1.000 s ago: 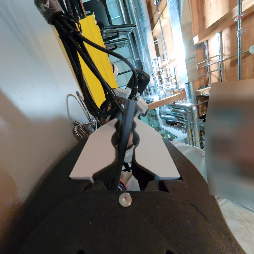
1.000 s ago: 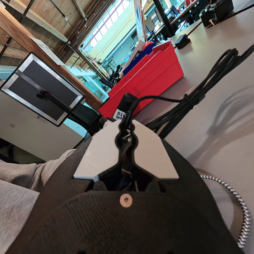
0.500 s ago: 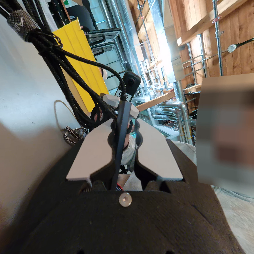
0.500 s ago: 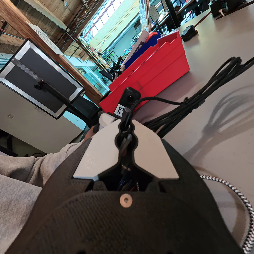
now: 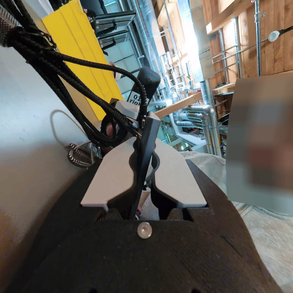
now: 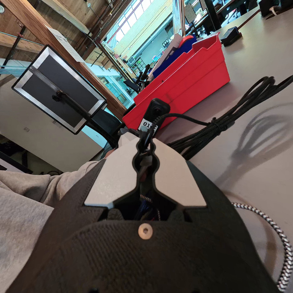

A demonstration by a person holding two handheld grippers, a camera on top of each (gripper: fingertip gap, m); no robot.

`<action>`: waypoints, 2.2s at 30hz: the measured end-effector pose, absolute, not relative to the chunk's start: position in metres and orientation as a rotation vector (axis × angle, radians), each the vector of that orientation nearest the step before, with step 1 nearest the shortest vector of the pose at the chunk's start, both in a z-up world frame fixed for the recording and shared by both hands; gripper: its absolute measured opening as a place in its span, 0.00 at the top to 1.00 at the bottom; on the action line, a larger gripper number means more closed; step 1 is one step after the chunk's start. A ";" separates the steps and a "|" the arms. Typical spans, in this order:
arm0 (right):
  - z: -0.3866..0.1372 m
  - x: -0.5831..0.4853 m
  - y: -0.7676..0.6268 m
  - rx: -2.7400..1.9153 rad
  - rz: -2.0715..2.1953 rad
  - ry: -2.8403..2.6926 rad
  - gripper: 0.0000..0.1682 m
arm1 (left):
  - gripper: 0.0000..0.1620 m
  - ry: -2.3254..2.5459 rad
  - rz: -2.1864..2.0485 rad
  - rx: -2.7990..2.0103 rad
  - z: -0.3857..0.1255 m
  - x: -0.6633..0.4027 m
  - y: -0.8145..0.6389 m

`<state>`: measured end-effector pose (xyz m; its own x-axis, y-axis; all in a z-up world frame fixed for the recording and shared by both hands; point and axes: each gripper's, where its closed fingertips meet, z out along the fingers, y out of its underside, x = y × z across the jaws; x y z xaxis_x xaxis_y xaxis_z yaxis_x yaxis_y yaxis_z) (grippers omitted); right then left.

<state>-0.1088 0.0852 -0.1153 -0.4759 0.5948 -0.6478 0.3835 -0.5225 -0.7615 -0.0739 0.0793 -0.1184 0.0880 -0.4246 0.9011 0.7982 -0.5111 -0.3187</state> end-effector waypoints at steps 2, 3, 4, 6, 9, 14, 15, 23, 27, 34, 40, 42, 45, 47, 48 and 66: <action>-0.115 -0.108 0.082 -1.506 2.145 -1.474 0.94 | 0.93 -0.396 -1.615 -1.400 -0.118 -0.073 0.079; -0.115 -0.107 0.080 -1.495 2.145 -1.492 0.94 | 0.93 -0.393 -1.621 -1.400 -0.118 -0.073 0.079; -0.115 -0.107 0.079 -1.483 2.141 -1.506 0.94 | 0.93 -0.392 -1.627 -1.399 -0.118 -0.073 0.078; -0.114 -0.106 0.077 -1.460 2.129 -1.528 0.94 | 0.93 -0.387 -1.638 -1.398 -0.117 -0.072 0.077; -0.114 -0.107 0.076 -1.447 2.107 -1.538 0.94 | 0.93 -0.387 -1.640 -1.399 -0.117 -0.072 0.077; -0.113 -0.107 0.076 -1.416 2.085 -1.546 0.94 | 0.93 -0.376 -1.708 -1.392 -0.116 -0.067 0.074; -0.113 -0.106 0.075 -1.409 2.084 -1.552 0.94 | 0.92 -0.374 -1.726 -1.390 -0.116 -0.066 0.074; -0.115 -0.105 0.070 -1.419 2.142 -1.588 0.94 | 0.91 -0.349 -1.806 -1.378 -0.114 -0.061 0.068; -0.120 -0.102 0.066 -1.463 2.203 -1.654 0.94 | 0.91 -0.325 -1.834 -1.397 -0.114 -0.057 0.066; -0.123 -0.099 0.061 -1.452 2.193 -1.744 0.94 | 0.92 -0.289 -1.845 -1.439 -0.116 -0.049 0.064; -0.125 -0.092 0.058 -1.455 2.253 -1.826 0.94 | 0.92 -0.235 -1.903 -1.474 -0.117 -0.041 0.058; -0.126 -0.091 0.056 -1.448 2.248 -1.844 0.94 | 0.92 -0.196 -1.920 -1.479 -0.116 -0.038 0.055; -0.129 -0.093 0.056 -1.479 2.217 -1.853 0.94 | 0.93 -0.194 -1.882 -1.523 -0.120 -0.039 0.056; -0.131 -0.093 0.056 -1.489 2.211 -1.858 0.94 | 0.93 -0.190 -1.854 -1.553 -0.122 -0.039 0.056; -0.131 -0.093 0.055 -1.492 2.210 -1.865 0.94 | 0.94 -0.187 -1.844 -1.573 -0.124 -0.039 0.055; -0.136 -0.088 0.049 -1.552 2.304 -1.916 0.94 | 0.96 -0.115 -1.742 -1.728 -0.137 -0.028 0.054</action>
<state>-0.0881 0.0487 -0.1364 -0.5558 0.3576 -0.7505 0.6726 -0.3371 -0.6588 -0.0283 0.0542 -0.1371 0.1034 -0.3901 0.9149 0.5073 -0.7705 -0.3859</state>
